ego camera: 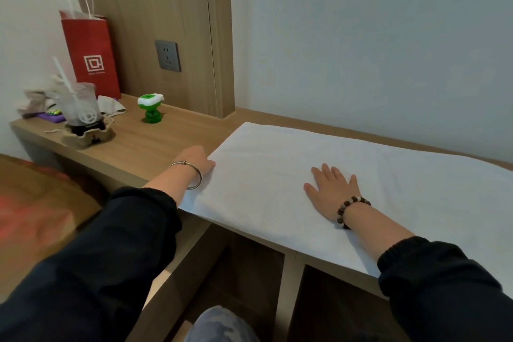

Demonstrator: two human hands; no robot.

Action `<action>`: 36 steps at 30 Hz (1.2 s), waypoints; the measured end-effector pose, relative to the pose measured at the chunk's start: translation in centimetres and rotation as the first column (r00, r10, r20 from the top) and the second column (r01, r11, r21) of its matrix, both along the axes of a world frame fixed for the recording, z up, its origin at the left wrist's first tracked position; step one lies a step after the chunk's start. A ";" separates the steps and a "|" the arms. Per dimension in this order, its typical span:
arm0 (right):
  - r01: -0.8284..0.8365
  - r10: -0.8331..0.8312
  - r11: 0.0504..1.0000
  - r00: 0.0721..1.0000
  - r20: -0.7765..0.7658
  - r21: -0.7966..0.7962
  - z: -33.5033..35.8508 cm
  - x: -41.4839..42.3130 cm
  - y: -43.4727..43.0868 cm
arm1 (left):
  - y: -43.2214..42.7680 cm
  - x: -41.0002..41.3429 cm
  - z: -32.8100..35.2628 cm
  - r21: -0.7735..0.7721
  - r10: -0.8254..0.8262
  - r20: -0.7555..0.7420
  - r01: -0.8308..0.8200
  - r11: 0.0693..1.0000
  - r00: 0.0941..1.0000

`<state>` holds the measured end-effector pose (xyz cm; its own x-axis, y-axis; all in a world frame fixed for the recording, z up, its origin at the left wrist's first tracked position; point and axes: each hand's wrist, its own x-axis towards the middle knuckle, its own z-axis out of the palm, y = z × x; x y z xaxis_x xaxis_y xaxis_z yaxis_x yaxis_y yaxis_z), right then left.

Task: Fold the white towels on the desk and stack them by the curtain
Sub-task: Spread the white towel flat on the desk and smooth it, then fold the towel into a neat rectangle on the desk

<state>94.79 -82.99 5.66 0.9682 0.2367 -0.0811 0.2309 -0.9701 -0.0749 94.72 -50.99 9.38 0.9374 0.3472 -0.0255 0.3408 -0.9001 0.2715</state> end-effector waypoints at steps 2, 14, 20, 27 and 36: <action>0.002 -0.002 1.000 1.000 0.004 0.000 0.0 0.0 0.0 | -0.1 0.2 0.3 -0.054 0.031 -0.024 -0.032 0.998 0.999; 0.076 -0.077 0.997 0.996 -0.047 -0.020 0.2 0.2 0.6 | -1.8 1.0 1.8 -0.408 0.033 0.146 0.030 0.913 0.989; 0.077 -0.029 0.853 0.995 -0.100 0.517 3.8 1.4 -2.6 | -11.2 0.3 7.1 -0.418 -0.231 0.321 0.357 0.836 0.918; 0.322 -0.425 0.675 0.905 -0.007 0.665 6.1 2.7 -12.4 | -24.1 -2.5 5.8 -0.388 -0.730 -0.127 0.644 0.659 0.671; 0.199 -0.200 0.977 0.980 -0.002 -0.077 4.1 0.7 -13.2 | -22.7 -1.6 -0.3 0.052 -0.644 -0.326 0.694 0.718 0.692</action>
<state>95.53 -96.22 9.80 0.9944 0.0318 -0.1011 0.0319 -0.9995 -0.0007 93.11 -73.71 9.05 0.8843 -0.3479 -0.3115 -0.3342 -0.9374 0.0984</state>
